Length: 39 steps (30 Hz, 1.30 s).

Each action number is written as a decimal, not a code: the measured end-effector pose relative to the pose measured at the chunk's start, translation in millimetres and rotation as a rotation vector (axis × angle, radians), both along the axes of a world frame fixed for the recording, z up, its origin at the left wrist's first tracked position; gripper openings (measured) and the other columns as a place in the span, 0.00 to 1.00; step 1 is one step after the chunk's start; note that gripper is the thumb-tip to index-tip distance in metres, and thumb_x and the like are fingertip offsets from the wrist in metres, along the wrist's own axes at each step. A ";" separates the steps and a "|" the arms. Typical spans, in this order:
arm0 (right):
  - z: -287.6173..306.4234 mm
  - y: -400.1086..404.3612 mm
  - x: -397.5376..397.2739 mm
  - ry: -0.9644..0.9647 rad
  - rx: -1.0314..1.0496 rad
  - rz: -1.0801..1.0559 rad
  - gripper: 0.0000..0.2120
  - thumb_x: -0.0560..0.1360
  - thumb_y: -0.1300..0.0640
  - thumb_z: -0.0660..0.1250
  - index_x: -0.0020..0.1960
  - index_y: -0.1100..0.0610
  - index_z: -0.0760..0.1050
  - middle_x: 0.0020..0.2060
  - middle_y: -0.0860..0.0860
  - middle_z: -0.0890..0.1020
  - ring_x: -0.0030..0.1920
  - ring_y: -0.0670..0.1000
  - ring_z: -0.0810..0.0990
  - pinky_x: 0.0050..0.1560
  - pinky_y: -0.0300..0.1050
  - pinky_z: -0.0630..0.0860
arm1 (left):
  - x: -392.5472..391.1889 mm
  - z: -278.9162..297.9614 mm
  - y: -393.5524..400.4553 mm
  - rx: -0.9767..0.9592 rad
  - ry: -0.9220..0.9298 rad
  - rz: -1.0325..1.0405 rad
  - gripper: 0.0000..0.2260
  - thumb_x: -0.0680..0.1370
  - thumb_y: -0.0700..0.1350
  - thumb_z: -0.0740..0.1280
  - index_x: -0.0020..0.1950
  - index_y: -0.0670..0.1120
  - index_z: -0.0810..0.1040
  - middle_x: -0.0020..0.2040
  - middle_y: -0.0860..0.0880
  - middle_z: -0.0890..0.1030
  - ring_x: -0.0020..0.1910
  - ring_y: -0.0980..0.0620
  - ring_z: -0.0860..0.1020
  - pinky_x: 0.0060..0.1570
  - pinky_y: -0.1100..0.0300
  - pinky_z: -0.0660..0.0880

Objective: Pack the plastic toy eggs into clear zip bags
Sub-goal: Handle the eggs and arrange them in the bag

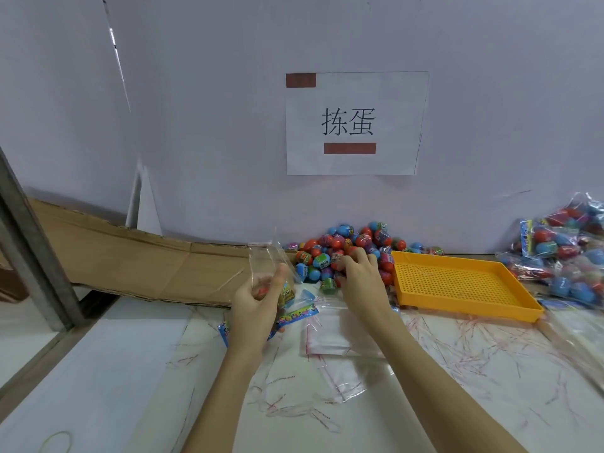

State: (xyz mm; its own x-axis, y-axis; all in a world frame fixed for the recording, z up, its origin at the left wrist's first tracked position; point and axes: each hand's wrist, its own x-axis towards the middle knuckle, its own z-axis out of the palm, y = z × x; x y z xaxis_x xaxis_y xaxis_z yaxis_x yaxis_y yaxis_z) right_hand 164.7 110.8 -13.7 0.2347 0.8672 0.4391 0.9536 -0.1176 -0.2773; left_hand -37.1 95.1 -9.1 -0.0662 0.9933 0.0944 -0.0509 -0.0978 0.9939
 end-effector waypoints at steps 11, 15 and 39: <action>-4.1 -23.3 8.9 0.274 0.110 0.030 0.11 0.81 0.61 0.66 0.63 0.54 0.76 0.58 0.50 0.80 0.57 0.52 0.72 0.58 0.46 0.73 | 1.5 -0.4 -6.4 0.087 0.216 -0.156 0.21 0.66 0.65 0.77 0.48 0.51 0.82 0.39 0.53 0.85 0.34 0.55 0.83 0.28 0.65 0.77; 2.9 -41.0 1.2 0.618 0.315 0.089 0.12 0.79 0.60 0.70 0.63 0.54 0.78 0.52 0.46 0.83 0.52 0.45 0.81 0.54 0.42 0.80 | 2.9 -3.2 -5.7 0.140 0.304 -0.148 0.22 0.62 0.67 0.77 0.46 0.53 0.81 0.40 0.48 0.84 0.36 0.57 0.81 0.32 0.69 0.75; 36.6 -81.4 -37.1 0.558 0.451 0.345 0.13 0.76 0.61 0.74 0.59 0.52 0.82 0.53 0.45 0.82 0.37 0.44 0.83 0.38 0.31 0.78 | 6.4 0.4 -11.6 0.368 0.669 -0.191 0.29 0.65 0.73 0.72 0.58 0.56 0.76 0.42 0.60 0.84 0.39 0.60 0.81 0.36 0.73 0.75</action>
